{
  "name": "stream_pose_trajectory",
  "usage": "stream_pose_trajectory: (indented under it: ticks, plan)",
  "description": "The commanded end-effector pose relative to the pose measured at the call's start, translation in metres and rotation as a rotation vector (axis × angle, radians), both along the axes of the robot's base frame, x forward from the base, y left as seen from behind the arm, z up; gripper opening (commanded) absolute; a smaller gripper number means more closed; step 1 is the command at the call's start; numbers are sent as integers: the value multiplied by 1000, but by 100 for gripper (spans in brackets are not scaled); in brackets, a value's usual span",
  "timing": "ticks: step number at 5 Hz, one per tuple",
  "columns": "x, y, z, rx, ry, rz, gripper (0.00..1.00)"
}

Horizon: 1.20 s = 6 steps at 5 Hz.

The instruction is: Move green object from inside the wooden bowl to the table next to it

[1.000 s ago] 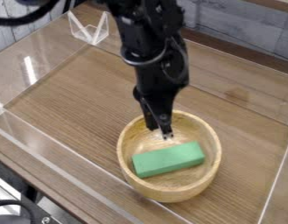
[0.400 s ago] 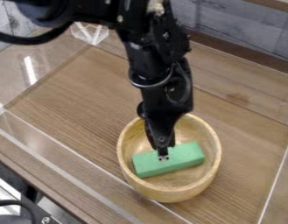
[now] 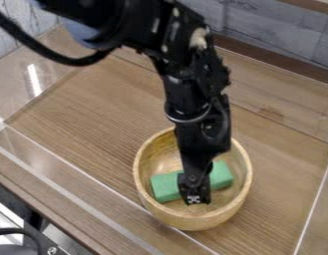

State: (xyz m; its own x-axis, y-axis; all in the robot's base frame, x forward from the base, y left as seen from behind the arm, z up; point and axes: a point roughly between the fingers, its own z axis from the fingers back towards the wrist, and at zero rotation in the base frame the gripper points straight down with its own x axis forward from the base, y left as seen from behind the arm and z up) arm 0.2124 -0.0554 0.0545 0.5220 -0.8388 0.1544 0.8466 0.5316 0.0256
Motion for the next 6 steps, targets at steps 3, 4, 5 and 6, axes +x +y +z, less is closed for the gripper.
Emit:
stream_pose_trajectory:
  ticks: [3, 4, 5, 6]
  plan:
    - [11, -12, -12, -1, 11, 141, 100]
    - [16, -13, -20, 0, 24, 166, 100]
    - [22, -14, -24, -1, 27, 202, 100]
    - [20, -14, -19, -2, 36, 230, 0]
